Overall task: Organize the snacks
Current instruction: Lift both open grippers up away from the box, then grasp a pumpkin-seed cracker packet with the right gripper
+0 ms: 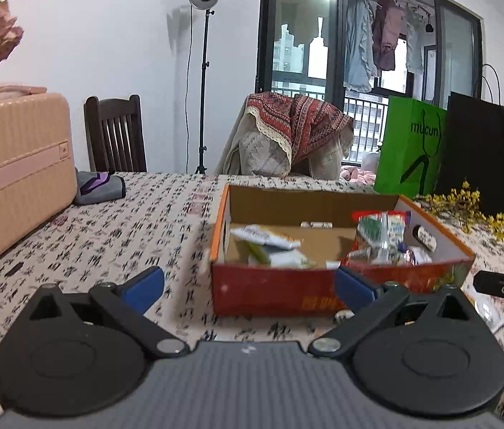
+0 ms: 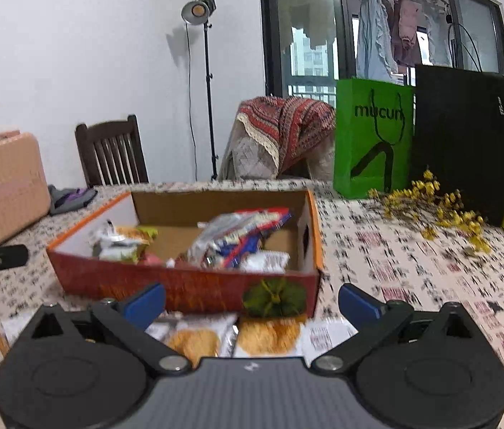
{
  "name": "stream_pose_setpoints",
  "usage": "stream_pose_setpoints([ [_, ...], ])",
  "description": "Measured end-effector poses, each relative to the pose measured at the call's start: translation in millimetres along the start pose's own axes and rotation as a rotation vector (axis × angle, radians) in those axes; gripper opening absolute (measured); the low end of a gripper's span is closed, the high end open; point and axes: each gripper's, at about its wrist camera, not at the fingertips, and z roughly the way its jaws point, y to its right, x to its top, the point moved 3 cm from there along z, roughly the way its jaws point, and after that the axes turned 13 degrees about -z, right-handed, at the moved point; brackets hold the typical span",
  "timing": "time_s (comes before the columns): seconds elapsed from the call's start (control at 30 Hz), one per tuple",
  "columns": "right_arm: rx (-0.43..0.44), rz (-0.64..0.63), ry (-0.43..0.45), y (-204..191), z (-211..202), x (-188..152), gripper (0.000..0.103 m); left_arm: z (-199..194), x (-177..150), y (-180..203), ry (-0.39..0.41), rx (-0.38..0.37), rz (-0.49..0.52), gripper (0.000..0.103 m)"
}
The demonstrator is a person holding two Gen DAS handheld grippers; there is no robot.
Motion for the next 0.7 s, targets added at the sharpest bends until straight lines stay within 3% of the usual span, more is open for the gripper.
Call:
stream_pose_setpoints([
  [0.2, -0.037, -0.049, -0.056, -1, 2, -23, 0.101, 0, -20, -26, -0.017, 0.009, -0.015, 0.103],
  [0.37, -0.053, -0.079, -0.079, -4, 9, -26, 0.086, 11, -26, -43, -0.047, 0.031, -0.057, 0.103],
  [0.7, -0.044, -0.090, -0.157, -6, 45, -31, 0.068, 14, -32, -44, -0.052, -0.003, -0.060, 0.103],
])
